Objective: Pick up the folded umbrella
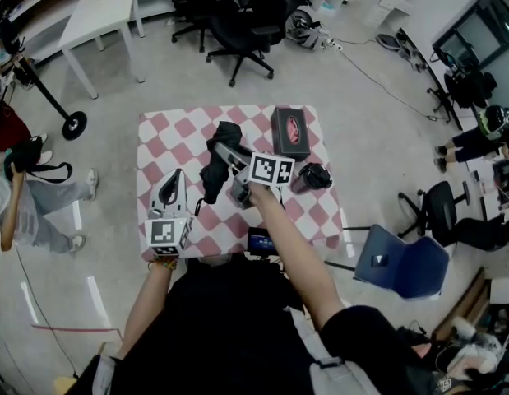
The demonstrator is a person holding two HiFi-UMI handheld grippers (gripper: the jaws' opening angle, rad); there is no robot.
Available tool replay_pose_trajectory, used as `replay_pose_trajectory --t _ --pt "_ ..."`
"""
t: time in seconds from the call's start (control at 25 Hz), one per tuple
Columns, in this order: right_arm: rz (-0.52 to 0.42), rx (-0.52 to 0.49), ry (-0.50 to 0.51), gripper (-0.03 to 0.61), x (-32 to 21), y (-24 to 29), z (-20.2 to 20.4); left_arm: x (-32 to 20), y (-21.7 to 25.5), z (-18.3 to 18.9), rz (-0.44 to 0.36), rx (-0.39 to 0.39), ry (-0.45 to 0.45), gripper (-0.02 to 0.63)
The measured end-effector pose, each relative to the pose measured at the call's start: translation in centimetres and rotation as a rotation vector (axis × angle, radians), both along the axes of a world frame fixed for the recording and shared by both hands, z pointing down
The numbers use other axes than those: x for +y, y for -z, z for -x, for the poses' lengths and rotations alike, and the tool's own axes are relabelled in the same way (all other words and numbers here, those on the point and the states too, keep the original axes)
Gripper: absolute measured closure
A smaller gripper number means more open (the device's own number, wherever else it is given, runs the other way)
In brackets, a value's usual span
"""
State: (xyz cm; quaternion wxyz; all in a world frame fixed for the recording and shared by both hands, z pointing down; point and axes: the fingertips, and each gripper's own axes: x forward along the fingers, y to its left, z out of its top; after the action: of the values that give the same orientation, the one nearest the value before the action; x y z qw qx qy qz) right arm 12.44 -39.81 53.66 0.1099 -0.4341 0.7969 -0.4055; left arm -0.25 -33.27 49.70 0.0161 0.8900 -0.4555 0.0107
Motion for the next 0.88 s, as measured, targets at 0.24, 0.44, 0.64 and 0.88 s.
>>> replay_pose_trajectory --t 0.24,0.44,0.64,0.88 --pt "-0.049 -0.017 -0.014 0.397 0.2 2.6 -0.3 -0.4 0.4 -0.1 -0.003 0.014 0.001 0.603" --pt "-0.083 -0.024 -0.034 0.397 0.5 4.3 -0.9 -0.7 0.7 -0.4 -0.005 0.027 -0.009 0.603" --pt "-0.12 -0.035 -0.056 0.397 0.9 6.0 -1.3 -0.9 1.0 -0.7 -0.01 0.035 -0.026 0.603" --pt "-0.188 -0.035 -0.087 0.397 1.4 8.2 -1.8 -0.8 1.5 -1.1 -0.022 0.041 -0.043 0.603"
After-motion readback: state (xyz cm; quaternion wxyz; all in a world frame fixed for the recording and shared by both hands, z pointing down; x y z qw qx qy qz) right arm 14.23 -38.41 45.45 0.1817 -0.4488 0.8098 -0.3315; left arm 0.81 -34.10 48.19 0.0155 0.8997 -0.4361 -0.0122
